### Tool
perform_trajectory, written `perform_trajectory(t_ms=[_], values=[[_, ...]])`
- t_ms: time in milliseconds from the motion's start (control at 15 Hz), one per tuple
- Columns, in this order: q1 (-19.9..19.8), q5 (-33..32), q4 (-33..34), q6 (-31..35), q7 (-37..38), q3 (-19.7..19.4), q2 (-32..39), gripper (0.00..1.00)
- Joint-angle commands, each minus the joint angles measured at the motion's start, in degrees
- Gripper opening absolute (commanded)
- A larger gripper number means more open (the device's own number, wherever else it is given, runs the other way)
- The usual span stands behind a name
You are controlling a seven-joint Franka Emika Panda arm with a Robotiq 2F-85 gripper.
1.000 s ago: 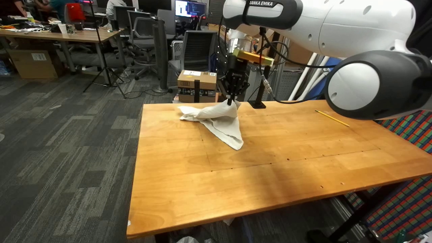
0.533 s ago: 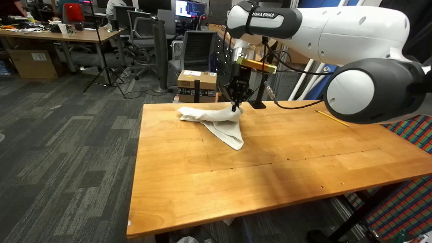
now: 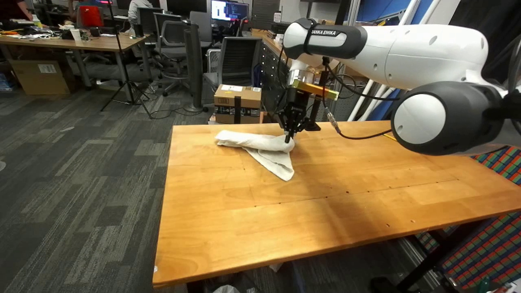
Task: Fold the cloth on the table
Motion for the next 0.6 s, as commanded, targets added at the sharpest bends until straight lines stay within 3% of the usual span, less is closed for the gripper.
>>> perform_trajectory(t_ms=[0,67,133,267,533], values=[[-1.34,1.55,0.99,-1.62,2.22,0.55,1.26,0.03],[-1.64,1.65,1.0,-1.65,2.73,0.55,1.62,0.06],[-1.97,1.78,1.03,-1.56,3.3,0.55,2.03,0.29],[-2.52,1.81,1.15,-1.56,3.75,0.53,2.84,0.33],[-3.66,2.07,1.22,-1.34,4.38,0.61,4.47,0.65]])
